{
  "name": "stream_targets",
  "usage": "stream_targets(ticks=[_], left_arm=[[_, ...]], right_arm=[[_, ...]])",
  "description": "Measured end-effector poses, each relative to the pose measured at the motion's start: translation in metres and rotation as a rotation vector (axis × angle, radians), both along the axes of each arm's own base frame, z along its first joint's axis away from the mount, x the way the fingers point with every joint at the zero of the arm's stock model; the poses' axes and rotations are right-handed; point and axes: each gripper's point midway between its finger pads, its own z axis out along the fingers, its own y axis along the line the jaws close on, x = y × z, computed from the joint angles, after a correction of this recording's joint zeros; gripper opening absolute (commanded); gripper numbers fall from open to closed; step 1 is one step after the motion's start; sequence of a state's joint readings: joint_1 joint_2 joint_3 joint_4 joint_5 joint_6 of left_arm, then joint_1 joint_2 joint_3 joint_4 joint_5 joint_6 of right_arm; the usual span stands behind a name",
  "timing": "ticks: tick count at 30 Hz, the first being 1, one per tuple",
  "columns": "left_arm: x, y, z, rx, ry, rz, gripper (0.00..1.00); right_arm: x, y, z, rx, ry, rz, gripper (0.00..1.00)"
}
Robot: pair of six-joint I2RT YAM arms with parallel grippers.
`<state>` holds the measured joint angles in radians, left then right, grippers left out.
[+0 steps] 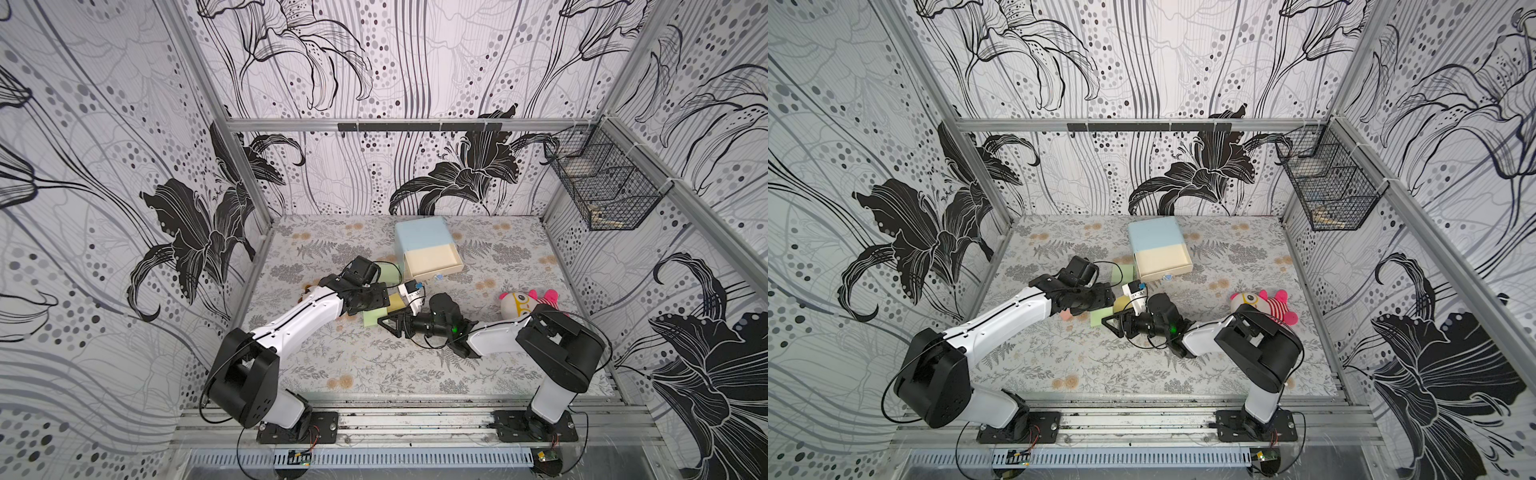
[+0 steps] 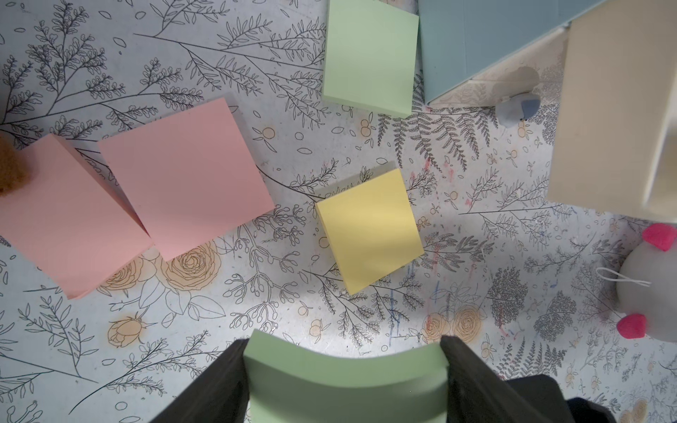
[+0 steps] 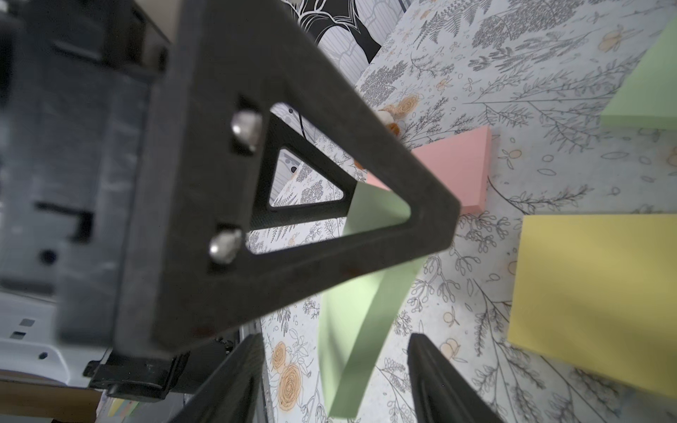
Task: Please put the sticky notes in the drawer by color
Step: Pick up the sticky notes from the center of the board.
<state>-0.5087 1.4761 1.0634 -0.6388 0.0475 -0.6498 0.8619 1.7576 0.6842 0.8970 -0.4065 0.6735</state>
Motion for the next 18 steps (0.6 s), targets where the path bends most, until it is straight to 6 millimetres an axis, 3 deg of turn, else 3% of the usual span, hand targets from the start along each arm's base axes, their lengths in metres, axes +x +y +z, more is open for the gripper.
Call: stream_targets(ticks=[4,8,12,15,18], left_arm=[[0.003,0.001,0.002,-0.004,-0.007,0.006,0.82],[0.003,0.001,0.002,-0.005,-0.009,0.007,0.81],[0.004,0.003,0.004,-0.008,-0.014,0.013,0.84],[0.005,0.004,0.007,-0.008,-0.028,0.015,1.00],[0.011,0.006,0.019,-0.012,-0.080,0.036,0.97]], right_arm=[[0.001,0.003,-0.001,-0.005,0.006,0.005,0.35],[0.002,0.003,-0.003,-0.011,0.016,0.003,0.16],[0.002,0.002,-0.006,-0.022,0.022,-0.003,0.06],[0.003,0.002,-0.007,-0.034,0.021,-0.002,0.03],[0.002,0.001,-0.013,-0.058,0.034,-0.002,0.02]])
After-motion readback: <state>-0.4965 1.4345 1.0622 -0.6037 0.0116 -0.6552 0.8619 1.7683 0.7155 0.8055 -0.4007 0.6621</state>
